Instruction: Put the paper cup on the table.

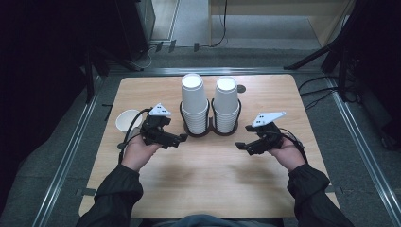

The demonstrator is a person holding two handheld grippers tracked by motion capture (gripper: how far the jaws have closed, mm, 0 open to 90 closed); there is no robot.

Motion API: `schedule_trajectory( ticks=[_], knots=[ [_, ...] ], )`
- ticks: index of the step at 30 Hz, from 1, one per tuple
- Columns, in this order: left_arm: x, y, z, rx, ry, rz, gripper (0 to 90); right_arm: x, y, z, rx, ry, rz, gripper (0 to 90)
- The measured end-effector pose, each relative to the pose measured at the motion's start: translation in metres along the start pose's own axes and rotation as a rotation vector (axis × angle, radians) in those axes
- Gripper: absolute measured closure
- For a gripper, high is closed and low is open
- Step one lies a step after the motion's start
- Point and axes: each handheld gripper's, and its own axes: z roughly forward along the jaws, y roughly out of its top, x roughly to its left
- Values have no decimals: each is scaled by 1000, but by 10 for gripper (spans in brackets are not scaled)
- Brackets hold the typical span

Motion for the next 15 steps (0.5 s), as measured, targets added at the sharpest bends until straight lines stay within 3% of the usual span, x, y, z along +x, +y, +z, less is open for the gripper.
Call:
schedule_trajectory(
  ticks=[6,12,15],
  knots=[
    [-16,-3,14,-27,-35,58,68,-1,0,1,1,2,-3,201],
    [-24,-6,26,-27,-41,63,68,-1,-1,3,11,5,-8,201],
    [-31,-9,36,-7,-30,91,68,-1,-1,3,12,6,-7,201]
  ],
)
